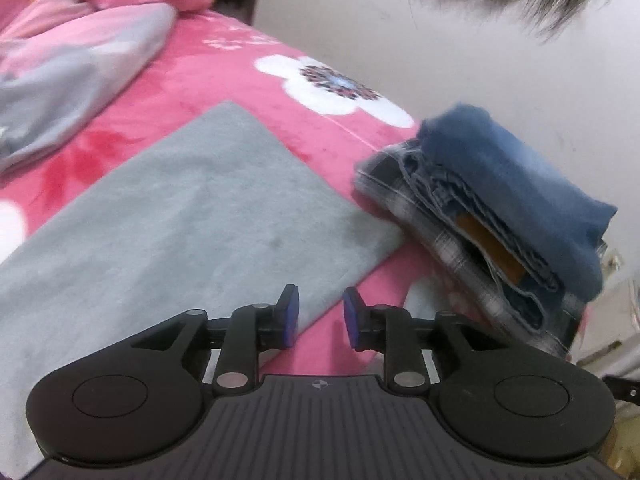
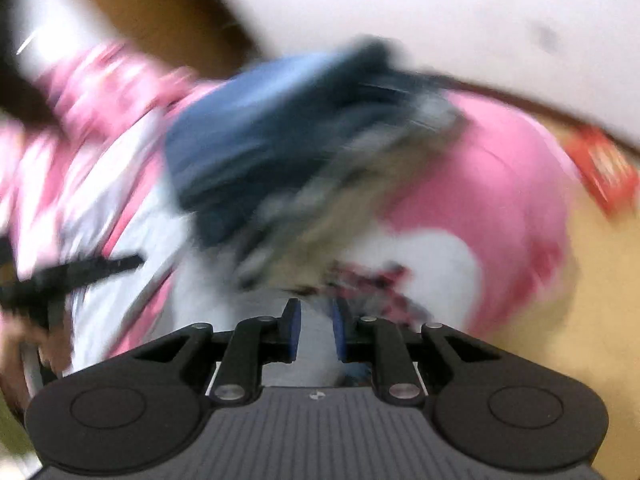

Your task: Fold clothes

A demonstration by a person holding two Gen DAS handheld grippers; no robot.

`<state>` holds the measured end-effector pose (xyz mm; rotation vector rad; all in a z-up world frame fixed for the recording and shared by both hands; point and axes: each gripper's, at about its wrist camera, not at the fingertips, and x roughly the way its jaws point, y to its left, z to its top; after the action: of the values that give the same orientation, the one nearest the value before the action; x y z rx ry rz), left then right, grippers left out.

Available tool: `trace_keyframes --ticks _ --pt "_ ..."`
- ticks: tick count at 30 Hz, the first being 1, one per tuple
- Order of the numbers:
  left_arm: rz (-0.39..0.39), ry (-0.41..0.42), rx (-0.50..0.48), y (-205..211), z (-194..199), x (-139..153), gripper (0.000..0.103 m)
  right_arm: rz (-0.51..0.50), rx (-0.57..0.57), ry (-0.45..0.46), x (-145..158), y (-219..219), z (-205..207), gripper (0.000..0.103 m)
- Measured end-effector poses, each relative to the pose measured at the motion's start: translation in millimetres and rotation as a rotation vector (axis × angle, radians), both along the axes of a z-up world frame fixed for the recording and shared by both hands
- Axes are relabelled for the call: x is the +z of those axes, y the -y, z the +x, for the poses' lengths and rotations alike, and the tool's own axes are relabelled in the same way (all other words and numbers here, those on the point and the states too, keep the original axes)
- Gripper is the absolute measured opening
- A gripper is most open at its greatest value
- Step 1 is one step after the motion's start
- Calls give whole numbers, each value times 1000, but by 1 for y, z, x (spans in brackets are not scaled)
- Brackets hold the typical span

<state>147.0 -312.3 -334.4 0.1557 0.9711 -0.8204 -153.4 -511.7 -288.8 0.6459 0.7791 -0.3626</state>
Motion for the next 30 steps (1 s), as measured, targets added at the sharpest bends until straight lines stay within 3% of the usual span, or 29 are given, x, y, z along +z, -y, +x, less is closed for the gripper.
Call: trace_keyframes --ticks 4,7,10,12,15,19,23,30 --pt "42 -53 115 -39 -6 9 30 -94 341 42 1 -37 55 18" --pt "63 -112 218 -76 -10 14 31 -170 493 -17 -23 -57 87 18" --pt "83 -142 307 -113 -20 17 32 -177 439 -109 -47 -43 96 12" --pt "80 -169 357 -138 -30 16 33 -146 376 -109 -37 -33 93 13" --pt "61 -227 434 -176 -49 13 33 -207 338 -124 -21 -32 86 14" --pt "33 -293 502 -221 -79 14 33 -168 304 -96 -7 -50 72 15" --pt "31 -331 554 -269 -115 22 34 -114 382 -58 -9 -102 70 15" --pt "90 -419 702 -370 -196 22 36 -110 638 -50 -19 -222 88 15"
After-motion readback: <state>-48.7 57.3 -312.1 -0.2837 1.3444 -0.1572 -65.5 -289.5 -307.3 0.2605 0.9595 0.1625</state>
